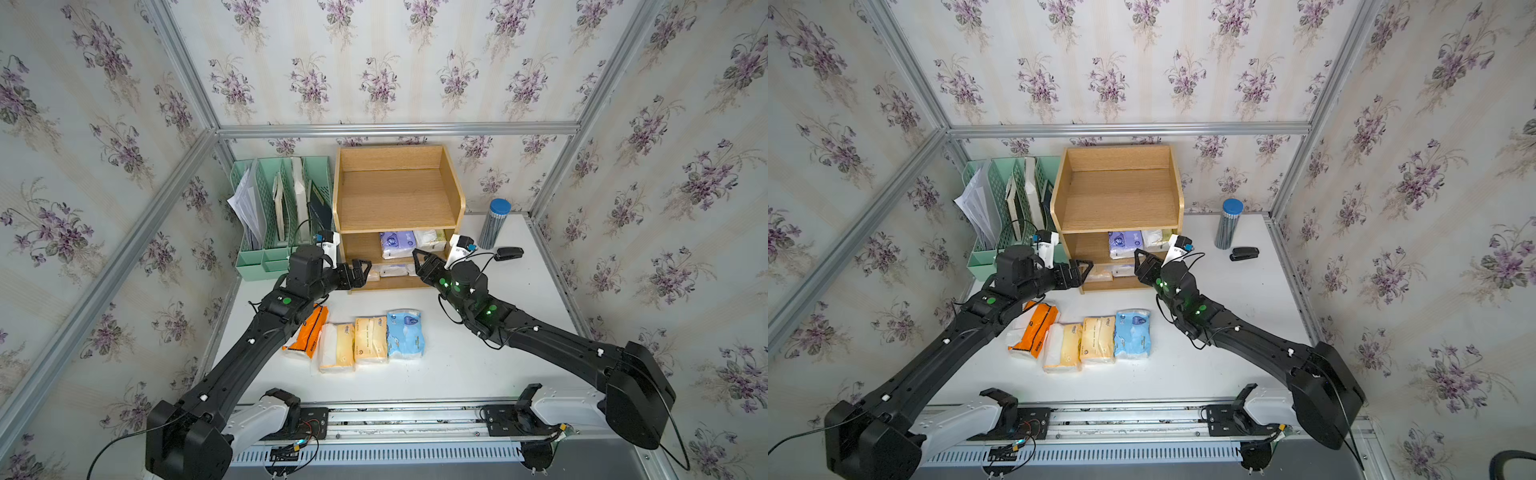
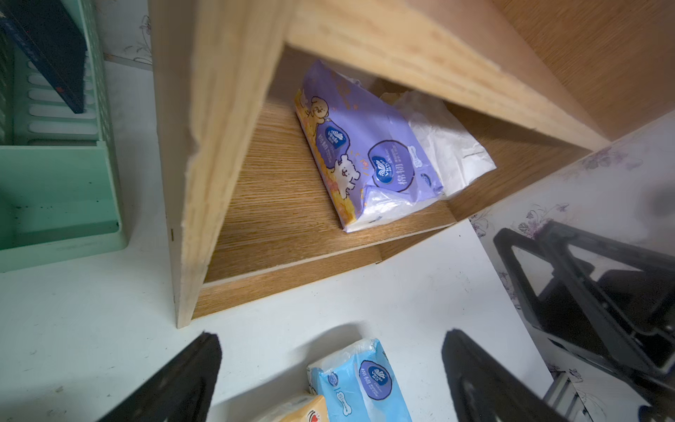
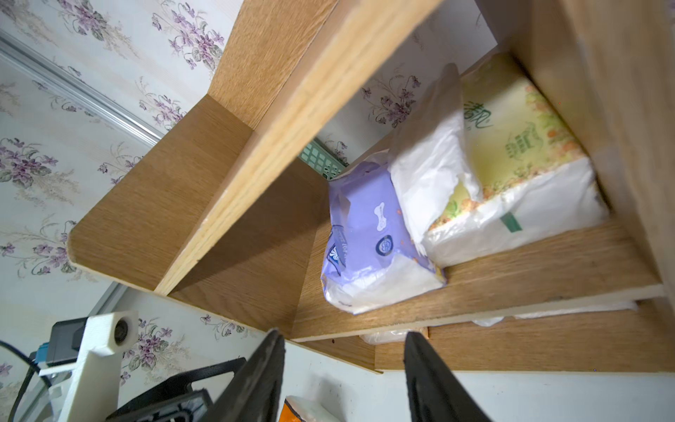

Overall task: Remove the tissue boxes from the shelf
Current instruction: Pick up a box of tissues from the shelf.

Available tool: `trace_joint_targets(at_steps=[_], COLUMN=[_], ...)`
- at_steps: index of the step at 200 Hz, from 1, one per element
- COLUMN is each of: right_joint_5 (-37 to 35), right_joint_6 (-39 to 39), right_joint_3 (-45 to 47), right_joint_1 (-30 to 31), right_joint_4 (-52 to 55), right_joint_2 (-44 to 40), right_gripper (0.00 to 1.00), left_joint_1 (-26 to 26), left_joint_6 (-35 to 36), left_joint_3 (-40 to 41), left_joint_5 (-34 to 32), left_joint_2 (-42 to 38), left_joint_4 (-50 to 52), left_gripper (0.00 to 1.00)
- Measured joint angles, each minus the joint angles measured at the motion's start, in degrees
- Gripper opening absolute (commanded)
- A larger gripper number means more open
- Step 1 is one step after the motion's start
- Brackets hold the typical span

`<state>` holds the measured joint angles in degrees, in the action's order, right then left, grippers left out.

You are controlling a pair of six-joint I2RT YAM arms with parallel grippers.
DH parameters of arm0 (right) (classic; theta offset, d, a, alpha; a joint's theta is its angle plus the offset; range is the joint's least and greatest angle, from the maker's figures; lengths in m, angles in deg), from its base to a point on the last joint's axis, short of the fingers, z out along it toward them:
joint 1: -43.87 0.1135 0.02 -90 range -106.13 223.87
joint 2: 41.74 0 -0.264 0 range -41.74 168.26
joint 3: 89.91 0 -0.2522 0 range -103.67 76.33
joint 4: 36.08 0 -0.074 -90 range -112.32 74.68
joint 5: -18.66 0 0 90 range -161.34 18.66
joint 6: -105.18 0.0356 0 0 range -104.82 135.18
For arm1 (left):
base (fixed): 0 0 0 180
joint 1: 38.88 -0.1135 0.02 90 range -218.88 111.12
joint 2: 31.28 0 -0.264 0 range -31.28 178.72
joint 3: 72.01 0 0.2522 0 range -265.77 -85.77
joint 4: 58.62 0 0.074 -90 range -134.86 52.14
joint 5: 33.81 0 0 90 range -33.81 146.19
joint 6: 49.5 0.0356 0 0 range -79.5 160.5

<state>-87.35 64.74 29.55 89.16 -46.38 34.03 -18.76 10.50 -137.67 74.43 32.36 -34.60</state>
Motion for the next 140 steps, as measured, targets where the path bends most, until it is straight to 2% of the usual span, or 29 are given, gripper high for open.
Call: trace_joint_targets(at_steps=[71, 140], right_joint_5=[-1.88, -2.51], right_joint_6=[1.49, 2.95], right_joint_3=[-4.24, -6.84], right_joint_1=[-1.16, -2.27], right_joint_4=[-3.30, -4.50], right_joint_2=[9.09, 15.32], right_gripper=[0.57, 0.54], left_joint_1=[0.07, 0.07], left_joint_6=[0.59, 1.25], left_joint_3=[-0.07, 1.40], left_joint_5=[4.59, 6.05], left_joint_2=[0.11, -0.74], left_joint_4=[-0.76, -0.76], left_gripper=[0.99, 0.99])
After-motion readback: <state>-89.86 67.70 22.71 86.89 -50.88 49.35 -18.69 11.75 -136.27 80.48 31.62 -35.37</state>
